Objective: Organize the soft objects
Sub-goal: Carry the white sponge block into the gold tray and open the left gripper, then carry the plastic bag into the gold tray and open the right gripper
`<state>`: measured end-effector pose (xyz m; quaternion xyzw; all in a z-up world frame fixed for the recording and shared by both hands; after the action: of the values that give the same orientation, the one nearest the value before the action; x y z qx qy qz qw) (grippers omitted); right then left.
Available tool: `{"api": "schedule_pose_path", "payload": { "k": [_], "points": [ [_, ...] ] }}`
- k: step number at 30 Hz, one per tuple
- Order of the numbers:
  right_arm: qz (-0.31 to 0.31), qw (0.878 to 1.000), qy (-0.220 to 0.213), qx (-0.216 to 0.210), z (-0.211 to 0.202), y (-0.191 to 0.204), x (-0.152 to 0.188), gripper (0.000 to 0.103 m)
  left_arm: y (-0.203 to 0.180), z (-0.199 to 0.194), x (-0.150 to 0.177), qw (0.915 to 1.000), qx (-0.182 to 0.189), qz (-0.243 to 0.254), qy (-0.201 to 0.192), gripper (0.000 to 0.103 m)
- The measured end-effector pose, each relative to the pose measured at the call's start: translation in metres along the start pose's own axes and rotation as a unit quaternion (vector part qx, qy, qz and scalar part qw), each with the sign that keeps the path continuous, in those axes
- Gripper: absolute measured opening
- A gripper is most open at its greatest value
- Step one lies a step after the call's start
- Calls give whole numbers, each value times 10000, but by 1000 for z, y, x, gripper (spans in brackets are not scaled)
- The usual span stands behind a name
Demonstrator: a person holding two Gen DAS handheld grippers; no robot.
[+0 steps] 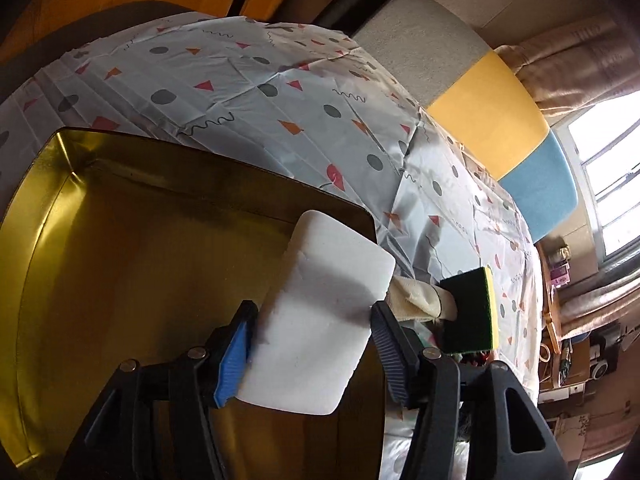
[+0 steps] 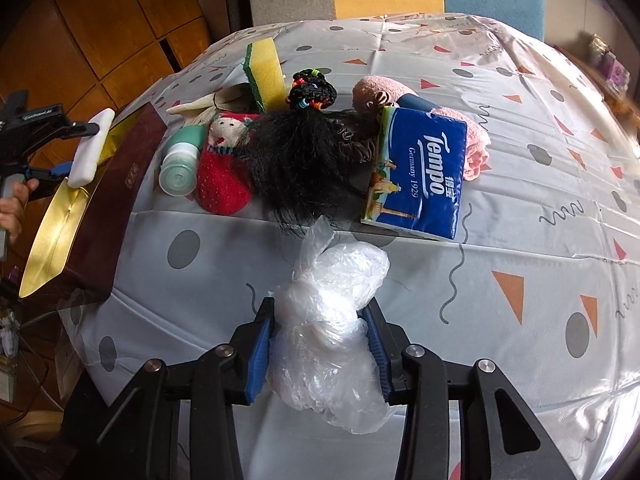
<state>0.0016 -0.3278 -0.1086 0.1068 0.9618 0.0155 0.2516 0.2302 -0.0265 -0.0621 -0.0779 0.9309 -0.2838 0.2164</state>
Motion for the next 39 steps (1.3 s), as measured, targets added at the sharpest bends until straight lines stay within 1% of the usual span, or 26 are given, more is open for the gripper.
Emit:
{"api": "schedule_pose_path", "payload": {
  "k": [1, 2, 3, 5, 6, 7, 9, 11, 13, 15, 16, 17, 21, 23, 27, 30, 31, 33, 34, 35, 37, 39],
  "points": [
    [6, 10000, 0, 1, 0, 0, 0, 43, -2, 6, -2, 9999, 73, 39, 106, 62],
    [10, 10000, 3, 2, 1, 0, 0, 43, -2, 13, -3, 9998, 7, 58, 178, 63],
    [7, 10000, 2, 8, 1, 1, 0, 43, -2, 16, -3, 9997, -145, 68, 177, 65],
    [-13, 10000, 3, 17, 1, 1, -1, 43, -3, 19, -2, 9995, -152, 170, 212, 69],
    [-13, 10000, 1, 19, 2, 1, -1, 43, -1, 17, 0, 9995, -172, 196, 201, 73],
    [-3, 10000, 0, 17, 2, 1, -2, 43, 0, 14, 1, 9994, -213, 225, 145, 79],
    [34, 10000, -7, -3, 2, 0, -2, 44, 0, 8, 3, 9988, -247, 414, 102, 84],
    [38, 10000, -17, 10, 2, 0, -3, 46, 1, 0, 5, 9977, -398, 542, 90, 84],
    [38, 10000, -34, 20, 1, 0, -2, 48, 1, -12, 12, 9971, -382, 659, 30, 84],
    [96, 9999, -58, 0, 0, -1, -3, 57, -4, -27, 23, 9937, -586, 954, -79, 83],
    [127, 9999, -68, 0, 0, -2, -3, 62, -6, -36, 31, 9914, -638, 1128, -170, 83],
    [169, 9998, -77, 19, 0, -3, -4, 66, -9, -45, 39, 9890, -658, 1302, -250, 83],
    [348, 9993, -113, -15, -2, -9, -4, 66, -17, -73, 77, 9759, -793, 1968, -511, 84],
    [381, 9991, -160, -36, -3, -9, -5, 66, -18, -82, 95, 9702, -824, 2208, -557, 84],
    [339, 9991, -233, -25, -3, -6, -6, 66, -18, -96, 123, 9633, -841, 2472, -628, 83],
    [276, 9994, -208, 30, 0, -3, -5, 66, -17, -104, 135, 9613, -831, 2544, -655, 83],
    [240, 9994, -225, 70, 0, -1, -4, 65, -18, -106, 138, 9609, -851, 2550, -671, 83],
    [175, 9995, -235, 121, 0, 1, -4, 59, -17, -109, 140, 9603, -892, 2546, -703, 83],
    [167, 9995, -244, 149, 0, 1, -4, 52, -16, -111, 141, 9604, -925, 2524, -732, 83],
    [151, 9995, -247, 157, 0, 1, -4, 42, -14, -113, 141, 9606, -973, 2489, -762, 83],
    [46, 9994, -256, 241, 0, 2, -3, 36, -10, -118, 142, 9609, -1074, 2423, -795, 83],
    [-88, 9991, -278, 322, 0, 5, -1, 35, -7, -124, 141, 9614, -1108, 2362, -871, 81]
  ]
}}
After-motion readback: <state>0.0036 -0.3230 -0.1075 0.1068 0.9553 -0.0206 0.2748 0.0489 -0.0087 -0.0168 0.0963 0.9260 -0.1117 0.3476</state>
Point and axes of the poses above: each gripper's, at about its wrist camera, not at the fingertips, and z roughly the way its jaws point, y to its left, x to its underside, the point moved 3 cm from there along z, roughly the way its jaws point, and after that the axes turned 6 degrees about x, right-handed, at the moved point
